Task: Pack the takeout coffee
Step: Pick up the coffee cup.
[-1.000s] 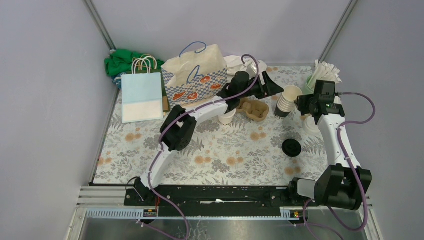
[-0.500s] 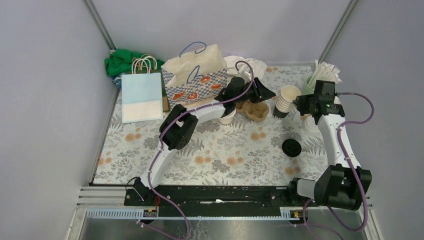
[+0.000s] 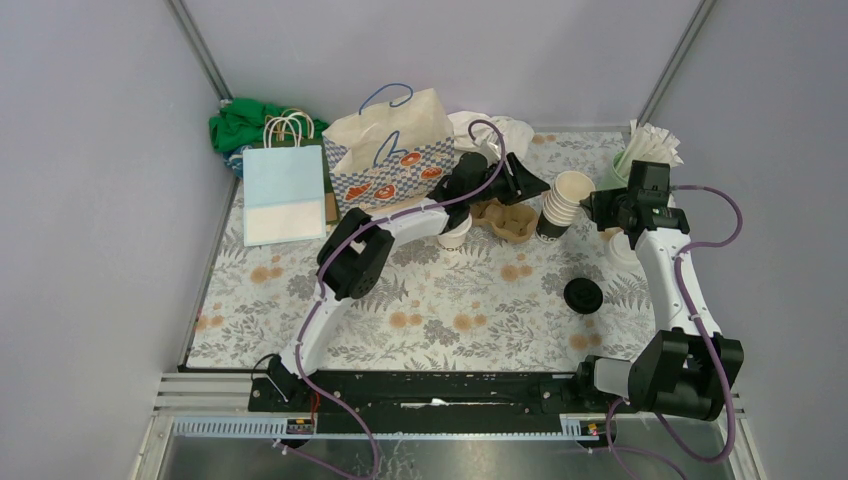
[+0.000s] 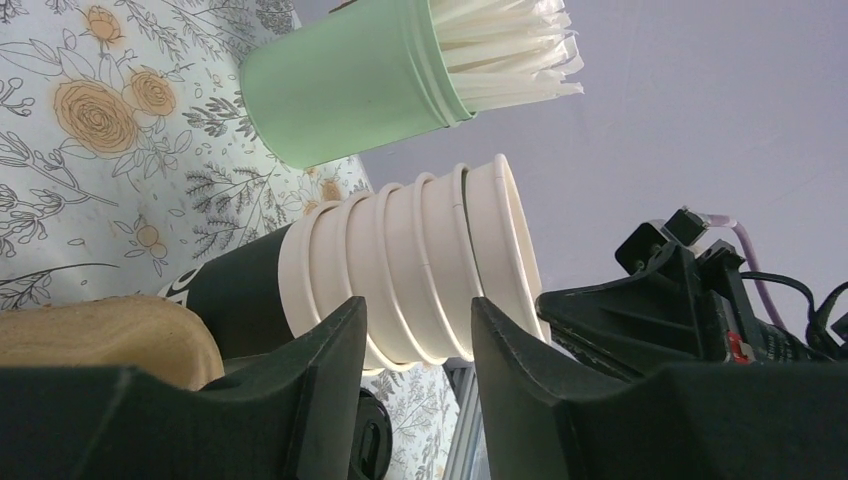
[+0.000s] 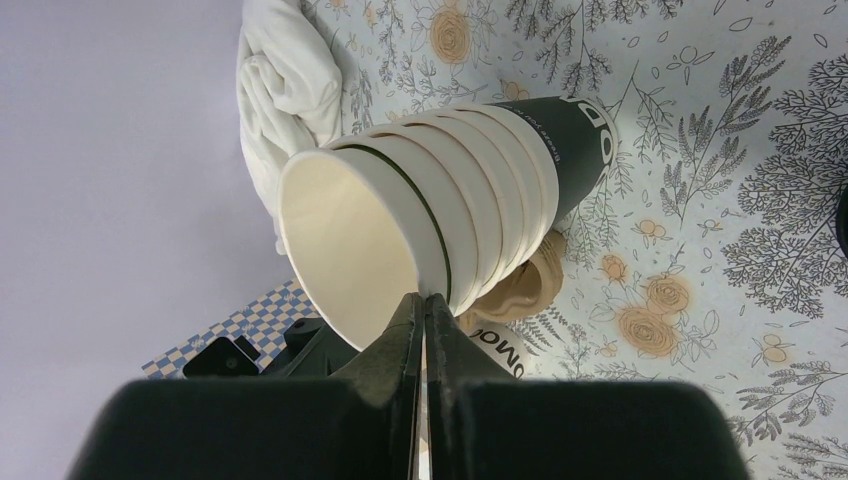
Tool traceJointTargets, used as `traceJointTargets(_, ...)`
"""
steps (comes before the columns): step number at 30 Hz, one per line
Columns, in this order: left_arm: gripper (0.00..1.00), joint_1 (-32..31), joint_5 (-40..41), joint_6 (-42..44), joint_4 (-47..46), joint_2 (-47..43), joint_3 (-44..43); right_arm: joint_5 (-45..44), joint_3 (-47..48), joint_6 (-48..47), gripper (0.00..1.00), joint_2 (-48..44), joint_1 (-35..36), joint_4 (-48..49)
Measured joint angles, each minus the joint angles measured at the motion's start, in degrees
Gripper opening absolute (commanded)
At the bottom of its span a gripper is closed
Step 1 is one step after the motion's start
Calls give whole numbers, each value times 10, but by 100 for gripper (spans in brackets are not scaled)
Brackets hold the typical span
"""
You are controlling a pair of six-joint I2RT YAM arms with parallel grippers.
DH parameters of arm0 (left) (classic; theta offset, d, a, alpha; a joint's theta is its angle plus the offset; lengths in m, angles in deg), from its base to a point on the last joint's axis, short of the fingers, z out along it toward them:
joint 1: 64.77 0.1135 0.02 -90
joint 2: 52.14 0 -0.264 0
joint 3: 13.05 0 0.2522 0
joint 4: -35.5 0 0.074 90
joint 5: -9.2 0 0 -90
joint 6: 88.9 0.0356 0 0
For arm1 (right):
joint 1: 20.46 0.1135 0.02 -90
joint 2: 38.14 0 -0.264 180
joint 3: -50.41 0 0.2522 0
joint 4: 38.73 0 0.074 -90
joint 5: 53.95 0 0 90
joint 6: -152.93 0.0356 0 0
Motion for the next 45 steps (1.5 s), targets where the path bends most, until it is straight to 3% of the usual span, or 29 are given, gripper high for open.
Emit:
traceJointTargets(13,58,0,-12,-11,1,0,-2,6,-2,1,0,0,0,1)
traceJointTargets(22,42,0,-17,-3,43,5,-40,14,-4,5,0,0,-1,3)
traceJointTargets(45,47,-8,24,107,204,18,-131,31,-4,22,0,-2,-2,2)
